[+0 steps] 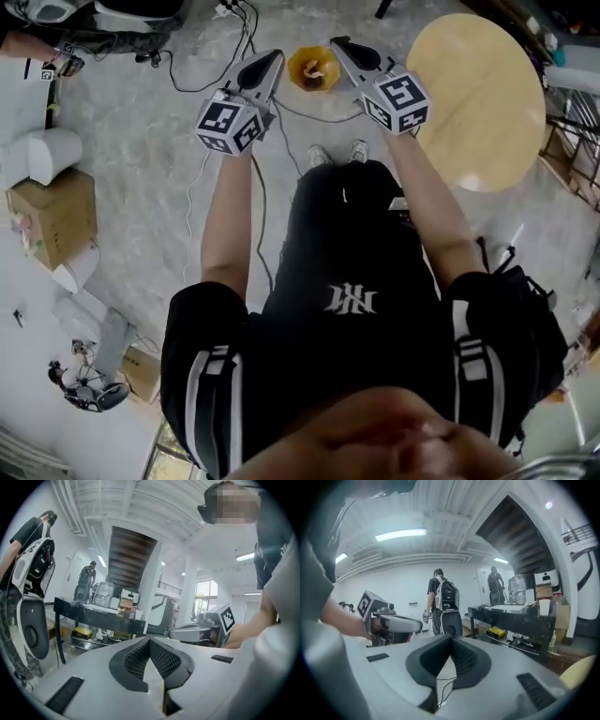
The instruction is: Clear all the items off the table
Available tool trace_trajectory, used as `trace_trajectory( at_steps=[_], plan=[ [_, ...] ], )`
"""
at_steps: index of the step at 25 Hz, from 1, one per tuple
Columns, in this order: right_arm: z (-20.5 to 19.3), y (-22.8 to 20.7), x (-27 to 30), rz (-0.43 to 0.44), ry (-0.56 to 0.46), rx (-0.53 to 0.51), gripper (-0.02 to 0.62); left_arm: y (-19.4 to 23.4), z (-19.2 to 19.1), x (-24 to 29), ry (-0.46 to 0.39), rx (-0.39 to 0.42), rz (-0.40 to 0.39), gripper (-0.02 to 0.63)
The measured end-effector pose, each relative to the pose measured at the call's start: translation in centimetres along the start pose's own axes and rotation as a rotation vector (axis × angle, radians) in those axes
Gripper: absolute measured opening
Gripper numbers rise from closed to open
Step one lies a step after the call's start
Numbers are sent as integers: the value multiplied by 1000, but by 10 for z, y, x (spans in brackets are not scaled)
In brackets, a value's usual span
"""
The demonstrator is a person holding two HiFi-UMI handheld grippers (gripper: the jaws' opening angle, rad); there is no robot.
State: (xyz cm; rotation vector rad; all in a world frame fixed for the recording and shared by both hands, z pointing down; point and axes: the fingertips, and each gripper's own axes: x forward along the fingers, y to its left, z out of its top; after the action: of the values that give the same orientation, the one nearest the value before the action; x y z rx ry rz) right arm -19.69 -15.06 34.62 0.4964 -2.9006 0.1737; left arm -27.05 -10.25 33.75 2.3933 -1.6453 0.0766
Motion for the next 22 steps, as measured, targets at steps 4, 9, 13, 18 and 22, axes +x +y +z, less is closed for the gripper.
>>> trace_trajectory(
  at_steps=[4, 9, 13, 18, 22],
  plan=[
    [51, 15, -67, -40, -32, -27, 0, -41, 51, -27, -7, 26, -27, 12],
    [89, 0, -140, -163, -103, -58, 0, -82, 82, -24, -17, 46, -103, 12],
    [92, -29, -221, -253, -121, -55, 0, -141, 89, 1, -24, 35, -192, 12],
    [85, -73, -342, -394, -124, -69, 0, -240, 99, 55, -32, 64, -337, 12],
    [57, -103, -448, -473, -109, -37, 0, -328, 93, 103, 1, 70, -417, 12]
  ],
)
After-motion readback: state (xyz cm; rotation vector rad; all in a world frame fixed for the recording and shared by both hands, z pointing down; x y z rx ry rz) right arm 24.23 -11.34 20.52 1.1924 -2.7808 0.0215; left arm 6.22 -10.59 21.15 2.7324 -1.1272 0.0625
